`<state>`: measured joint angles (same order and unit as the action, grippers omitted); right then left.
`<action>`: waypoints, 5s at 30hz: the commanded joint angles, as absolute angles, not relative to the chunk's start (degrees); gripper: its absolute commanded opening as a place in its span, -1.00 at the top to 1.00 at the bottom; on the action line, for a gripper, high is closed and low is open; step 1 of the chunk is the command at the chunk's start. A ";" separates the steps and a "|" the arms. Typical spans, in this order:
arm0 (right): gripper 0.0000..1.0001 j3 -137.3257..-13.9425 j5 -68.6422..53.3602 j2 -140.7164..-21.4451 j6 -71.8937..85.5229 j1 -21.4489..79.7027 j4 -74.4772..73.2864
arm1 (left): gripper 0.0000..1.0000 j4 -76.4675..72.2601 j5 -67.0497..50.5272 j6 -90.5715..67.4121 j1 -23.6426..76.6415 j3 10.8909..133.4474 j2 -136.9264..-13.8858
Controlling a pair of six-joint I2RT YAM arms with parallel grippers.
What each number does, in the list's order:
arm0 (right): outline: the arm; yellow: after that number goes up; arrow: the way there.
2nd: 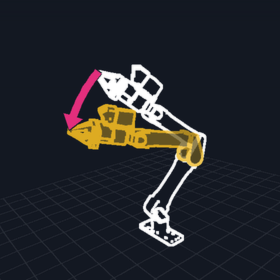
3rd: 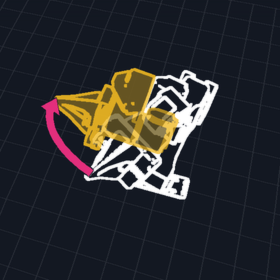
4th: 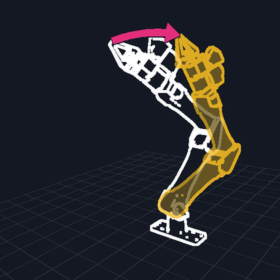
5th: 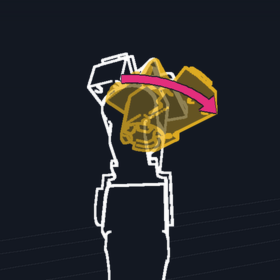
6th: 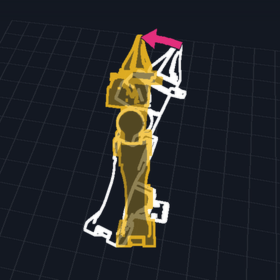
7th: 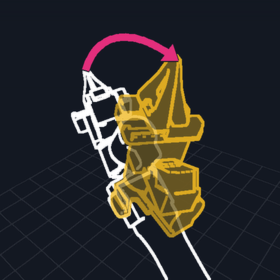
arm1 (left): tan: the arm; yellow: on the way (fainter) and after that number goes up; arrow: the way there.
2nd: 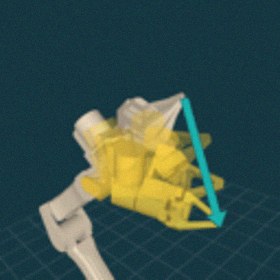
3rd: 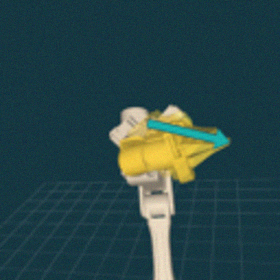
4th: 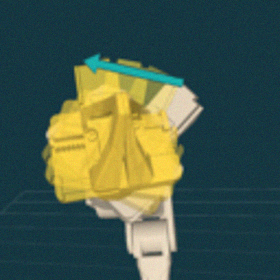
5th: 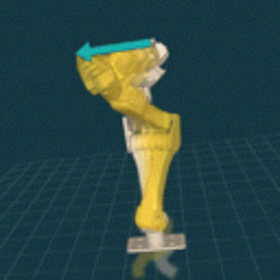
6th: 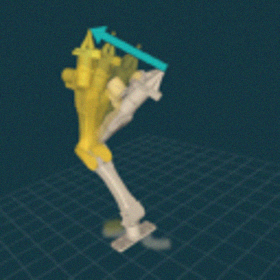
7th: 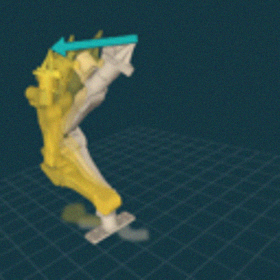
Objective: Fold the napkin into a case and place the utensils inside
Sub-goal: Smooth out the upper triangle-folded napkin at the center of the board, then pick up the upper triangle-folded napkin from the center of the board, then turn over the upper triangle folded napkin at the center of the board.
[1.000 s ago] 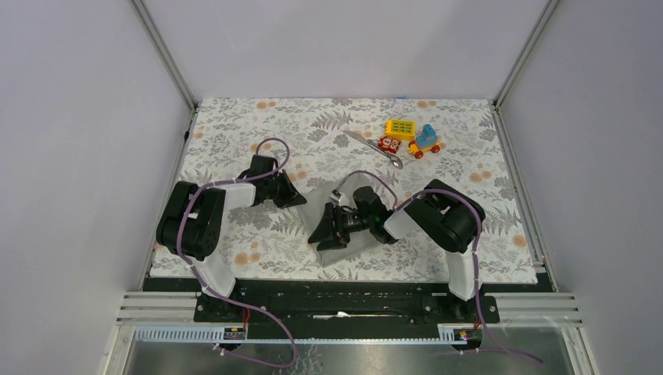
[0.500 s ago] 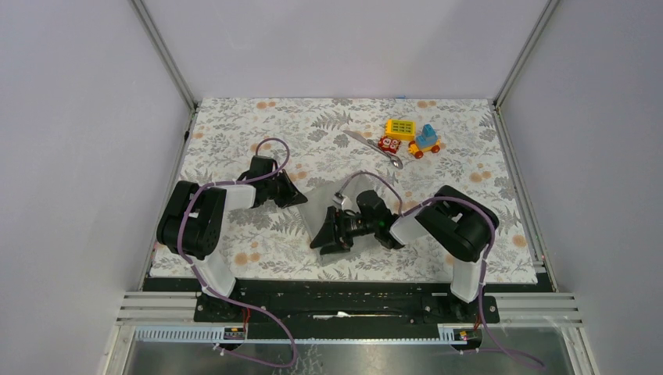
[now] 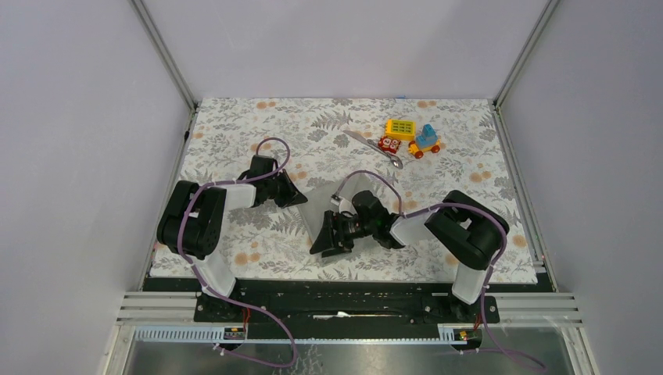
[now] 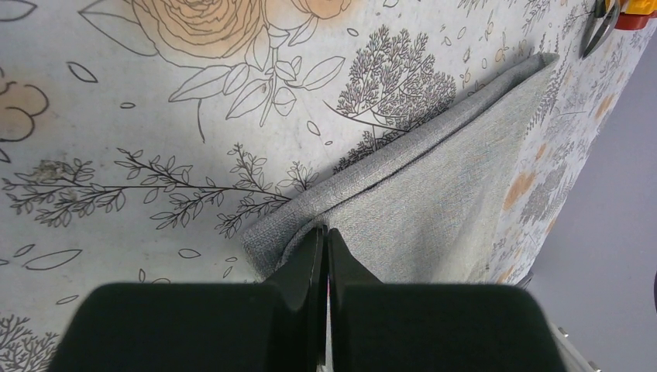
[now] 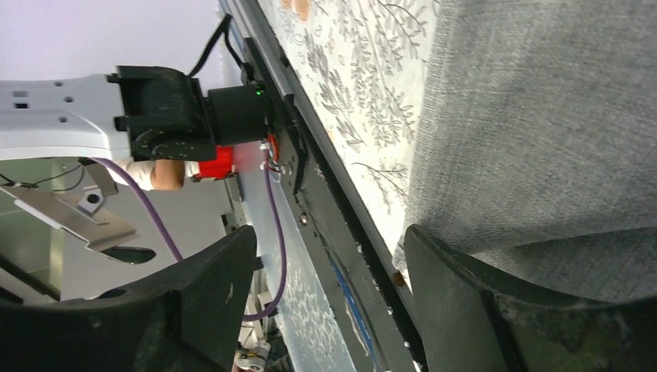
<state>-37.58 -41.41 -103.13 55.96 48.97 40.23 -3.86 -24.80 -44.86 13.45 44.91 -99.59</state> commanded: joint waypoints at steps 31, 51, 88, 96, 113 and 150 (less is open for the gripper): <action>-0.27 -90.78 11.25 -113.53 36.40 68.27 -51.02 | -0.19 21.93 -27.93 -31.79 3.21 52.66 -73.71; 0.10 -104.11 11.40 -127.46 35.44 70.43 -56.28 | -0.32 22.42 -28.30 -26.47 -8.42 49.41 -68.17; 0.12 -90.72 6.70 -126.93 35.25 68.29 -44.95 | -0.32 20.86 -32.63 -26.28 -11.44 47.90 -68.73; 0.82 -87.64 11.21 -128.76 32.12 68.07 -40.76 | -0.35 20.27 -33.11 -28.71 -11.48 46.12 -68.63; 1.00 -79.94 9.71 -106.17 28.71 67.88 -30.10 | -0.91 -16.33 -40.26 -63.32 -1.84 21.63 -82.24; 1.00 -76.00 -7.53 -103.36 23.46 67.82 -15.94 | 1.00 -5.80 -33.69 -52.50 -4.12 33.98 -81.27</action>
<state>-73.41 3.42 -102.80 25.58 67.00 -22.87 -24.12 -38.61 -65.06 1.87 25.74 -91.66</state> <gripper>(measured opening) 0.022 0.040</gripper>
